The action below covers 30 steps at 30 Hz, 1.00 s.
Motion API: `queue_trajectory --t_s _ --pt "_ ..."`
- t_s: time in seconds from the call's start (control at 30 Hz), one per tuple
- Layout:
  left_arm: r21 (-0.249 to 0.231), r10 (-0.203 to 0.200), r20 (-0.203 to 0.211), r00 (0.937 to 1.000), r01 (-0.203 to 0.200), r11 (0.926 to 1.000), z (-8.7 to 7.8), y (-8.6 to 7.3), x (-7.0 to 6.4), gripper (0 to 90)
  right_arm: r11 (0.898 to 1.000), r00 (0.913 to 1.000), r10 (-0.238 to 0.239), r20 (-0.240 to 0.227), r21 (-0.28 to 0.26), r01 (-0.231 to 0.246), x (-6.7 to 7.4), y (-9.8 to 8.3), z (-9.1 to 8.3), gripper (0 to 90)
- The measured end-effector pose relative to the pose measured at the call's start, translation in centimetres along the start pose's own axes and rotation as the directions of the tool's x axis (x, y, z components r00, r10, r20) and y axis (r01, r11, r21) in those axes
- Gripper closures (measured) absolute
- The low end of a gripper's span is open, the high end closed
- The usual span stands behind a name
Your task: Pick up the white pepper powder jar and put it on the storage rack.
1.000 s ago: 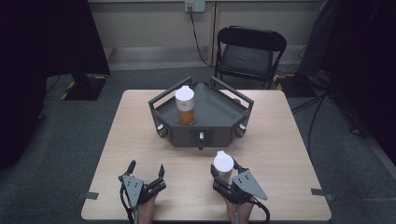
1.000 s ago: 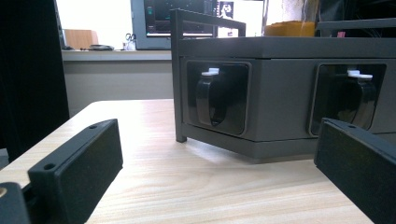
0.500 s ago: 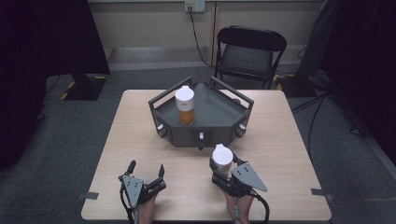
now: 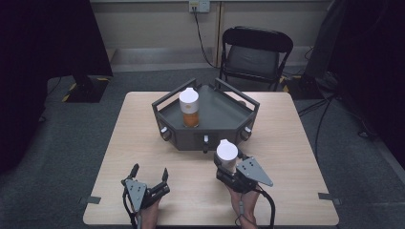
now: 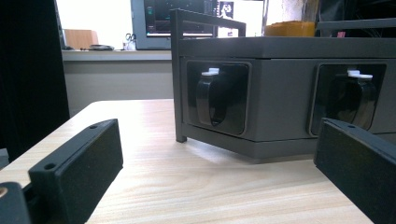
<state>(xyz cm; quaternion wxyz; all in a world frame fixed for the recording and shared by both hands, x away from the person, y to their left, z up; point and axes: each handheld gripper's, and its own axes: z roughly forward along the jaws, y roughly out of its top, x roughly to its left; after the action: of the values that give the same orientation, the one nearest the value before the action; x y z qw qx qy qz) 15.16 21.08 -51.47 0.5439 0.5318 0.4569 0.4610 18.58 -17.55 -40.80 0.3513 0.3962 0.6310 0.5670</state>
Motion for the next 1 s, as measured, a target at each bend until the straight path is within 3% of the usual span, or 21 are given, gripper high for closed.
queue_trajectory --t_s 1.0 --pt "0.000 0.000 -0.004 1.0000 0.000 1.0000 0.0 0.0 -0.1 0.6 0.999 0.9992 -0.038 -0.013 -0.013 0.038 -1.3 5.0 3.7 30.2"
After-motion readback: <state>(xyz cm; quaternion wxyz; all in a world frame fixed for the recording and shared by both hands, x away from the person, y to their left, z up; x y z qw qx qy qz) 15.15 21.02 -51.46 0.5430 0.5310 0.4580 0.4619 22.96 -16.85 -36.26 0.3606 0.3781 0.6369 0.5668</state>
